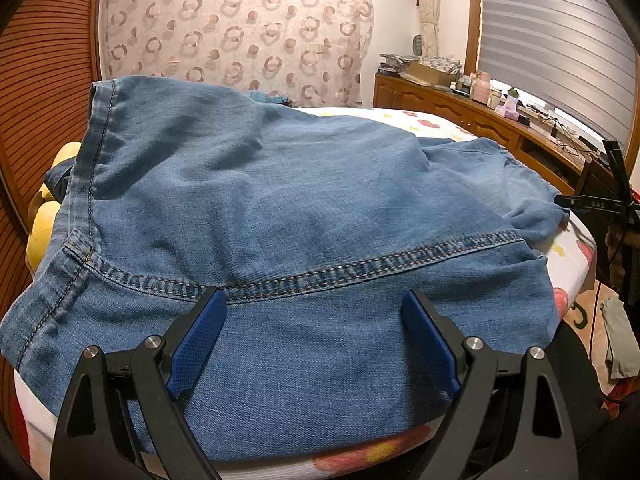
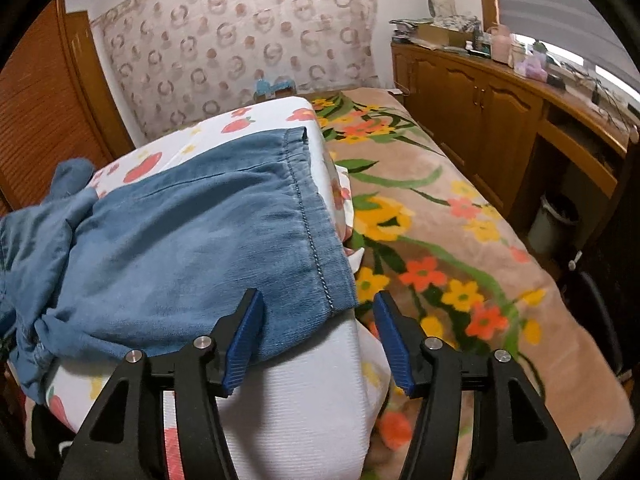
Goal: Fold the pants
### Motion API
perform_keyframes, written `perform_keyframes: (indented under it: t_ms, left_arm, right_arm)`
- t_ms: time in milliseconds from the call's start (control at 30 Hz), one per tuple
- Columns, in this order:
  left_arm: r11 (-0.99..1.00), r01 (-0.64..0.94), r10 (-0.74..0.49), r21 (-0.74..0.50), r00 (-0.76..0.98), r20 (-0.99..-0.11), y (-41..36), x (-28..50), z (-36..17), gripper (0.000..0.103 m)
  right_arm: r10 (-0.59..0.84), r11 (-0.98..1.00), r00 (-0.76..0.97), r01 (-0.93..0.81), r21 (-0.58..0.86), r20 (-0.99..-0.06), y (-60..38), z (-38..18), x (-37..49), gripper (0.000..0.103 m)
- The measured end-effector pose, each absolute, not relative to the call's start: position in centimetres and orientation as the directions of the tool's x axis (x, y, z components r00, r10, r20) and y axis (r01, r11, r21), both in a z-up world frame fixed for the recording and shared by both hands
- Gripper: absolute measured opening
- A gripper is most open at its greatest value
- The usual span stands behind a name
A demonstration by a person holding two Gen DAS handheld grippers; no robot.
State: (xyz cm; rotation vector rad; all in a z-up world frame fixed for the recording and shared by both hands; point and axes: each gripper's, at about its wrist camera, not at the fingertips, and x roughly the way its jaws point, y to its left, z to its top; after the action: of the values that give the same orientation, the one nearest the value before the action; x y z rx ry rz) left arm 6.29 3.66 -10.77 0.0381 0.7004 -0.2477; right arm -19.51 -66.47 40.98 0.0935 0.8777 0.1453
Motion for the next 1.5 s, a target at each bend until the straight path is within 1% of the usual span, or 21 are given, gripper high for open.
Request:
perform_keyframes:
  t_ms: [300,333,367,433,500,567,633,900,1033,1167,1267,1500]
  left_arm:
    - [0.970,0.239,-0.213,-0.048,0.736,-0.642,3.7,6.3,-10.8,0.090]
    - [0.970,0.239,-0.213,-0.047,0.736,-0.642,3.6,6.3,-10.8,0.090]
    - [0.970,0.239,-0.213,-0.047,0.736,-0.643,3.6,6.3,-10.8,0.090]
    - [0.970,0.238,-0.213,-0.048,0.736,-0.642,3.6,6.3,-10.8,0.090]
    - [0.970,0.239,-0.213,-0.048,0.737,-0.642,3.6,6.3,-10.8,0.090]
    - [0.970,0.239,-0.213,-0.048,0.737,-0.642,3.6,6.3,-10.8,0.090]
    - [0.970,0.239,-0.213,-0.048,0.736,-0.643,3.6,6.3,-10.8,0.090]
    - [0.970,0.237,-0.214,-0.053,0.734,-0.644,3.7,6.2,-10.8,0.090]
    - [0.970,0.231,-0.220,-0.072,0.718,-0.660,3.9,6.4,-10.5,0.090]
    - [0.969,0.217,-0.241,-0.119,0.712,-0.660,4.5,6.3,-9.8,0.090]
    - [0.969,0.211,-0.243,-0.128,0.722,-0.648,5.0,5.9,-9.2,0.090]
    - [0.973,0.188,-0.231,-0.134,0.755,-0.614,6.9,4.6,-7.8,0.090]
  right_arm:
    - [0.190,0.981,0.626,-0.086,0.175,-0.756,-66.8,40.4,-19.7,0.059]
    - [0.190,0.981,0.626,-0.087,0.174,-0.756,-66.8,40.4,-19.7,0.058]
    - [0.190,0.981,0.625,-0.091,0.171,-0.757,-66.8,40.5,-19.7,0.052]
    - [0.194,0.981,0.625,-0.108,0.163,-0.756,-66.2,40.7,-19.9,0.044]
    - [0.151,0.988,0.651,-0.112,0.102,-0.744,-65.5,41.3,-20.3,0.037]
    - [0.161,0.986,0.662,-0.140,0.090,-0.732,-65.2,41.8,-20.7,0.027]
    - [0.172,0.984,0.670,-0.154,0.091,-0.722,-65.0,42.3,-20.9,0.022]
    - [0.248,0.966,0.692,-0.230,0.119,-0.678,-64.3,43.7,-21.7,0.018]
    - [0.302,0.951,0.692,-0.270,0.153,-0.656,-63.7,44.8,-21.9,0.015]
    - [0.358,0.929,0.702,-0.334,0.160,-0.616,-62.0,47.2,-21.4,0.015]
    - [0.405,0.906,0.707,-0.396,0.150,-0.581,-60.2,49.4,-21.4,0.014]
    - [0.568,0.791,0.654,-0.601,0.113,-0.500,-51.6,54.7,-22.0,0.014]
